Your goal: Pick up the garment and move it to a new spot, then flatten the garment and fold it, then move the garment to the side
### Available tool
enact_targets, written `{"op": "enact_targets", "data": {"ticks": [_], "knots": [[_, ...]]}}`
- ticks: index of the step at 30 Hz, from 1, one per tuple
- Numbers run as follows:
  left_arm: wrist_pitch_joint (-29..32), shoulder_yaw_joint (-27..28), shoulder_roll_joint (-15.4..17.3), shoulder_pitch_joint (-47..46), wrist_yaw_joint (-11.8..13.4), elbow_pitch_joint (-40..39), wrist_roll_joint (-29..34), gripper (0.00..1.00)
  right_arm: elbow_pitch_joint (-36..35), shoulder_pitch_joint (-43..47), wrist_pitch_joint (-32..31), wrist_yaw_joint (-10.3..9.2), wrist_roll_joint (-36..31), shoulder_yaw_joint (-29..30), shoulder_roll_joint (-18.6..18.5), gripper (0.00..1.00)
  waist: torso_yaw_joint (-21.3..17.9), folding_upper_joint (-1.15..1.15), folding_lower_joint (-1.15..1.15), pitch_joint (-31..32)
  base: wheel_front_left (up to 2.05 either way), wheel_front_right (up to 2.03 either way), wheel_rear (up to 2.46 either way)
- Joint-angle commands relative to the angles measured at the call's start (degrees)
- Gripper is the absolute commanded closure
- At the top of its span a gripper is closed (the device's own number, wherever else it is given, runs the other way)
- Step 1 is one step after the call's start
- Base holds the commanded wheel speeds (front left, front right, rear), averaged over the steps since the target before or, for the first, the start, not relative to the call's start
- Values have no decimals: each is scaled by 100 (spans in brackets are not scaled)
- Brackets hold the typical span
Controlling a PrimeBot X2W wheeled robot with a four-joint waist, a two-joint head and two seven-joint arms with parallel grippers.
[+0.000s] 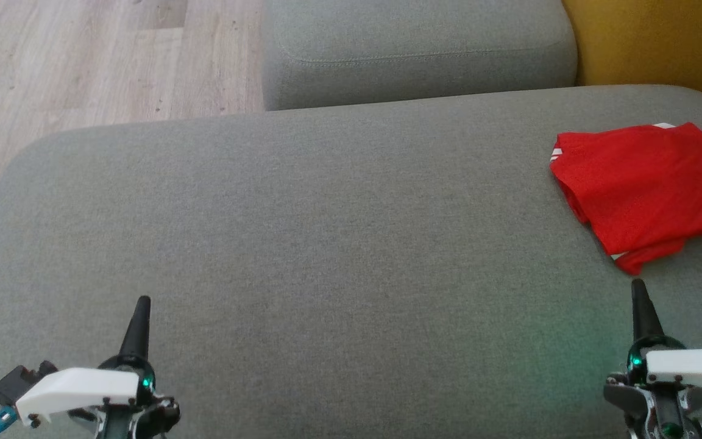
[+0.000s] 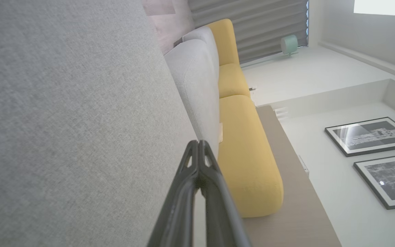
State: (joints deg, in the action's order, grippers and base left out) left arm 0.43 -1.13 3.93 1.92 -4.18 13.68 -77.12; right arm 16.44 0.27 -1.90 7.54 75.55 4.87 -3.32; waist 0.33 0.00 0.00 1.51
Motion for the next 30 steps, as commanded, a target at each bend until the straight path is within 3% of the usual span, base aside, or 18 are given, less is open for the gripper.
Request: {"op": "enact_targets", "data": {"ticks": [1,22,30], "knots": [[43,213,77,-367,-98,-136,-193,100,-222,-342,-61,-4,203,-52,1,100,-3,0,0,-12,0,0,0],[400,518,60,-765,-316,16,-1599,100,-242,-623,-412,-5,1593,123,18,100,-31,0,0,-159,0,0,0],[436,553,48,-793,-331,27,-1681,100,-244,-642,-437,-5,1684,138,22,100,-33,0,0,-169,0,0,0]]}}
